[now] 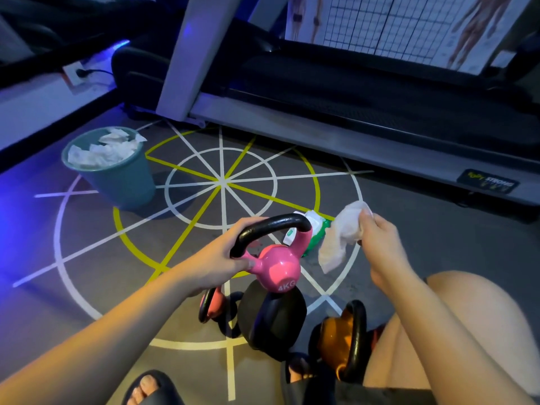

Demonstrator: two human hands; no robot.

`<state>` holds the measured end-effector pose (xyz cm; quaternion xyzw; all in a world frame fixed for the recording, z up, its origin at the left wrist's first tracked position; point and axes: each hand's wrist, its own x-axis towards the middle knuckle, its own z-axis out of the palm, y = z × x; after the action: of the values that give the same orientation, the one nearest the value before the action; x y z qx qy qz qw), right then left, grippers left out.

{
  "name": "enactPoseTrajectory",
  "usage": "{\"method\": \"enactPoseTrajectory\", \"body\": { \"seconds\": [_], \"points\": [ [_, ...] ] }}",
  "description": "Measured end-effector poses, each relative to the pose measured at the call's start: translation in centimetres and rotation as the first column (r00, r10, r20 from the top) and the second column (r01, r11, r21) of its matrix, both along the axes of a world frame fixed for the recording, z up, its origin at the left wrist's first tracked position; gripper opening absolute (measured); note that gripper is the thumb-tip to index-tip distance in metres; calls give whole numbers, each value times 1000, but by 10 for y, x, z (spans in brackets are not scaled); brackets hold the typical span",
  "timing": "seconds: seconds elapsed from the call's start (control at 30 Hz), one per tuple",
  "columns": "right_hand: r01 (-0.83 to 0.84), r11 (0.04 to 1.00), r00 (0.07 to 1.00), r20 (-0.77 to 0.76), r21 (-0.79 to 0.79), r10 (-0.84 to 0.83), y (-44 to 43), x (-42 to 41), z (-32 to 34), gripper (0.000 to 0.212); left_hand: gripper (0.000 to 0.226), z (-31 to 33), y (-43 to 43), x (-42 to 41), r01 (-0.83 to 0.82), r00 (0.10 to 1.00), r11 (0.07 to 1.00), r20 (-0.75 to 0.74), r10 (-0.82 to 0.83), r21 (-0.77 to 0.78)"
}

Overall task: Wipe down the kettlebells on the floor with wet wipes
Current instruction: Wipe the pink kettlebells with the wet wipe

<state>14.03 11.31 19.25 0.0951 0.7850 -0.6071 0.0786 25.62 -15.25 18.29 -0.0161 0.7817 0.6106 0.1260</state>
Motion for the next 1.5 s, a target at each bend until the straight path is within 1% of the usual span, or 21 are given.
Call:
{"method": "enactPoseTrajectory", "body": {
  "seconds": [0.1, 0.17, 0.23, 0.37, 0.43, 0.5, 0.57, 0.63, 0.7, 0.8, 0.87, 0.93, 1.0, 1.07, 1.13, 1.2, 1.27, 1.33, 1.4, 1.43, 1.5],
  "points": [
    [-53, 925, 994, 63, -377, 83, -4, -3, 13, 33, 78, 1, -1, -1, 3, 1000, 1000, -5, -3, -30],
    [-59, 872, 989, 90, -485, 118, -7, -4, 23, 36, 78, 3, -1, -3, 9, 1000, 998, -4, -9, -67],
    [-97, 888, 989, 56, -449, 136, -14, -4, 28, 36, 80, 5, 2, -4, 19, 1000, 994, -12, -20, -107],
    [-70, 989, 997, 25, -126, 74, -34, 0, 14, 33, 80, 8, 6, -6, 29, 999, 987, -20, -33, -158],
    [-15, 997, 999, 43, -74, 19, -38, 2, 11, 34, 79, 10, 7, -6, 44, 999, 986, -13, -46, -160],
    [-38, 994, 998, 49, -105, 44, -39, 4, 11, 34, 78, 12, 8, -6, 55, 998, 987, -13, -57, -151],
    [-129, 981, 989, 54, -143, 138, -41, 7, 15, 41, 77, 13, 9, -5, 58, 998, 989, -15, -60, -139],
    [-225, 971, 972, 51, -87, 230, -41, 11, 15, 44, 77, 14, 9, -4, 49, 998, 988, -23, -53, -146],
    [-259, 966, 966, 13, -27, 259, -42, 13, 12, 33, 77, 12, 9, -5, 38, 999, 987, -31, -44, -157],
    [-171, 985, 982, -82, 4, 171, -43, 12, 13, 20, 77, 13, 7, -6, 38, 999, 987, -21, -42, -159],
    [-71, 997, 973, -221, 12, 72, -43, 8, 21, 16, 77, 13, 8, -6, 49, 999, 985, -10, -51, -166],
    [-21, 998, 944, -331, -59, 1, -44, 4, 30, 10, 78, 14, 10, -5, 57, 998, 981, -11, -60, -184],
    [24, 985, 929, -359, -170, -85, -47, 3, 35, 7, 79, 15, 12, -4, 71, 997, 976, -18, -76, -208],
    [78, 982, 913, -383, -172, -139, -51, 3, 37, 11, 80, 16, 14, -5, 91, 994, 967, -31, -101, -239],
    [31, 995, 898, -434, -97, -70, -57, 7, 38, 13, 80, 17, 16, -6, 106, 992, 962, -46, -121, -251],
    [-108, 994, 896, -431, 16, 104, -62, 16, 33, 14, 79, 17, 17, -7, 105, 991, 963, -49, -121, -248],
    [-280, 953, 874, -381, 115, 303, -63, 25, 26, 5, 78, 17, 16, -7, 85, 994, 966, -43, -98, -244],
    [-382, 883, 768, -437, 273, 467, -56, 29, 19, 10, 76, 17, 14, -7, 60, 997, 971, -36, -70, -232],
    [-438, 791, 577, -542, 426, 611, -45, 27, 12, 27, 74, 17, 12, -8, 42, 998, 975, -35, -51, -218],
    [-439, 760, 509, -565, 479, 650, -40, 26, 8, 35, 75, 16, 11, -7, 35, 998, 978, -37, -44, -207],
    [-407, 727, 465, -561, 553, 686, -35, 24, 3, 43, 77, 13, 9, -7, 30, 999, 982, -37, -38, -186]
  ]
}}
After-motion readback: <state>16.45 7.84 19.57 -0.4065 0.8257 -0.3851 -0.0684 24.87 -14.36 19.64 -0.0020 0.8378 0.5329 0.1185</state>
